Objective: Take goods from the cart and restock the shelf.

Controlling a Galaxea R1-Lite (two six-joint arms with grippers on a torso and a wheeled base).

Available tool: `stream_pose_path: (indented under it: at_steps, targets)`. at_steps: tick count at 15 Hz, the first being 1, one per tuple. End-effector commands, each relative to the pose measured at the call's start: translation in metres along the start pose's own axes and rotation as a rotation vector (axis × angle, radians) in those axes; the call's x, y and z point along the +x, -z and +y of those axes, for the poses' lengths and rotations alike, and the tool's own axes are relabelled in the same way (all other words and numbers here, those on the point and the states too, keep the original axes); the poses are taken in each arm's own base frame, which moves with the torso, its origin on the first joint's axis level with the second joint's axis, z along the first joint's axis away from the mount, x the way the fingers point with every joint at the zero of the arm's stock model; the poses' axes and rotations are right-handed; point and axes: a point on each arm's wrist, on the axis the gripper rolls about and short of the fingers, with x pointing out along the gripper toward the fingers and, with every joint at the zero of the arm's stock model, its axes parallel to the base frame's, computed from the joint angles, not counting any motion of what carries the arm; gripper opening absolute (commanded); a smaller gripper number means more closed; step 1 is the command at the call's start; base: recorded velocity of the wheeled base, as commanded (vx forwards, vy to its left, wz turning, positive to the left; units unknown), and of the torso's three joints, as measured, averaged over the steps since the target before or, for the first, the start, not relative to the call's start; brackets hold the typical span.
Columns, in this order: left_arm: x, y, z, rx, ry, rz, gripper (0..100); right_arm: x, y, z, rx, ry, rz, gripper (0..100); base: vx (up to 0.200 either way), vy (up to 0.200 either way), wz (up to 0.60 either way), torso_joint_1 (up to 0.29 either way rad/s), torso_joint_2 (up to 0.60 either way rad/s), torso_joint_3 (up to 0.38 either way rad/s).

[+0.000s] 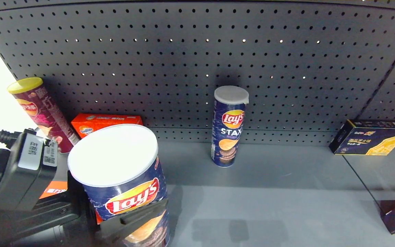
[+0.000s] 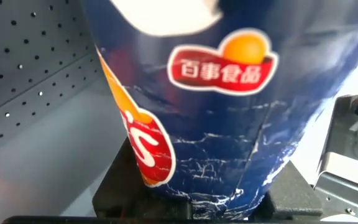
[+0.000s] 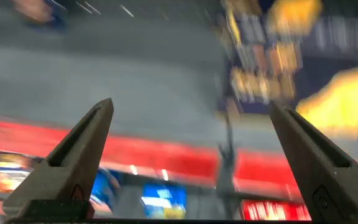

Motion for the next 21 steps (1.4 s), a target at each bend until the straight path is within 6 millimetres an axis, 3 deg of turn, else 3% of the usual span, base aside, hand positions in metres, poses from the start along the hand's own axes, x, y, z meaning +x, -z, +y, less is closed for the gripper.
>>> stream_pose_path:
  at_steps: [1,2,4,8,11,14,18,19,21]
  targets:
    - [0.001,0.003,0.000,-0.005,0.003,0.012,0,0.025,-0.075,-0.002,-0.036,-0.204,-0.003,100,0.000,0.000,0.00,0.000,0.00,0.000]
    - [0.001,0.003,-0.001,-0.004,0.007,0.012,0,0.027,-0.076,-0.002,-0.035,-0.220,0.001,100,0.000,0.000,0.00,0.000,0.00,0.000]
    - [0.001,0.005,0.000,-0.011,0.006,0.019,0,0.051,-0.094,-0.002,-0.014,-0.338,0.062,100,0.000,0.000,0.00,0.000,0.00,0.000]
    - [0.001,0.006,-0.001,-0.012,0.008,0.022,0,0.098,-0.095,0.006,-0.005,-0.525,0.132,100,0.000,0.000,0.00,0.000,0.00,0.000]
    - [0.002,0.006,-0.001,-0.013,0.019,0.025,0,0.151,-0.100,0.012,-0.001,-0.586,0.139,100,0.000,0.000,0.00,0.000,0.00,0.000]
    - [0.003,0.006,-0.001,-0.017,0.021,0.029,0,0.201,-0.102,0.023,-0.046,-0.752,0.099,100,0.000,0.000,0.00,0.000,0.00,0.000]
    - [0.001,0.012,-0.001,-0.026,0.018,0.049,0,0.254,-0.109,0.034,-0.088,-0.956,0.018,100,0.000,0.000,0.00,0.000,0.00,0.000]
    - [0.000,0.015,-0.002,-0.031,0.020,0.059,0,0.274,-0.107,0.038,-0.093,-1.010,-0.013,100,0.000,0.000,0.00,0.000,0.00,0.000]
    - [0.000,0.017,-0.002,-0.049,0.020,0.065,0,0.295,-0.103,0.048,-0.101,-1.084,-0.057,100,0.000,0.000,0.00,0.000,0.00,0.000]
